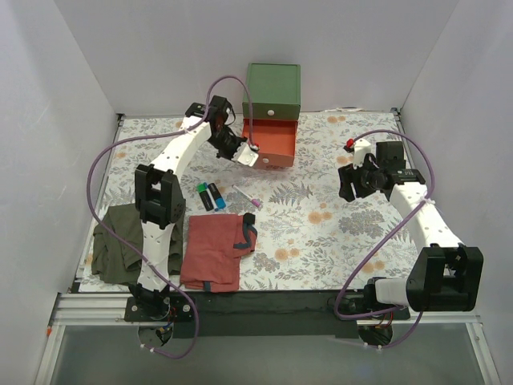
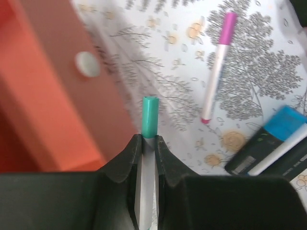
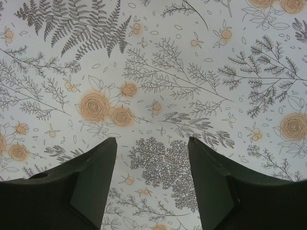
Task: Sort the stationery into containers
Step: Pick up the pen from the center of the board, then place the pen in the drawer.
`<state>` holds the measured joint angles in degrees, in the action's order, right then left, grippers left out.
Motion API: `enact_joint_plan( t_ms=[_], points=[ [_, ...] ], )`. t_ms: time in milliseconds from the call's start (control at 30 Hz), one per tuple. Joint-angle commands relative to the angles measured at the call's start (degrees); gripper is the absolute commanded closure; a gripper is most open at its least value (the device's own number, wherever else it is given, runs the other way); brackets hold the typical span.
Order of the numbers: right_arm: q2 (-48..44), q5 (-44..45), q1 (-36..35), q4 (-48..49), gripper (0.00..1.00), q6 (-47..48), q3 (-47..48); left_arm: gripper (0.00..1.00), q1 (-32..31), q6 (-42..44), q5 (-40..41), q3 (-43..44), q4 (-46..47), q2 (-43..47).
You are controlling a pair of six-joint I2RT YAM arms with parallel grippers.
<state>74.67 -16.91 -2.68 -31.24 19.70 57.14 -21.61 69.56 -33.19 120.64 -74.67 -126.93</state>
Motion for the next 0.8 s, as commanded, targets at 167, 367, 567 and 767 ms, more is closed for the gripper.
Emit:
enact_joint_plan(
  t_ms=[167, 367, 567, 767],
  points=[
    [-3.7, -0.6, 0.3, 2.2, 0.30, -0.4, -2.0, 1.00, -0.9, -14.9, -8.6, 7.6, 11.2, 6.4],
    [-5.2, 0.2, 0.4, 2.2, 0.30, -0.5, -3.7, 1.00, -2.3, -27.9, -6.5, 3.8, 30.6, 4.7],
    [-5.0, 0.4, 0.6, 2.5, 0.30, -0.5, -4.4, 1.00, -4.9, -36.8, -4.2, 6.4, 39.5, -0.5],
    [-3.8, 0.7, 0.7, 2.5, 0.30, -0.1, -3.1, 0.89, -5.8, -37.2, -3.2, 6.3, 40.6, -2.5]
  ],
)
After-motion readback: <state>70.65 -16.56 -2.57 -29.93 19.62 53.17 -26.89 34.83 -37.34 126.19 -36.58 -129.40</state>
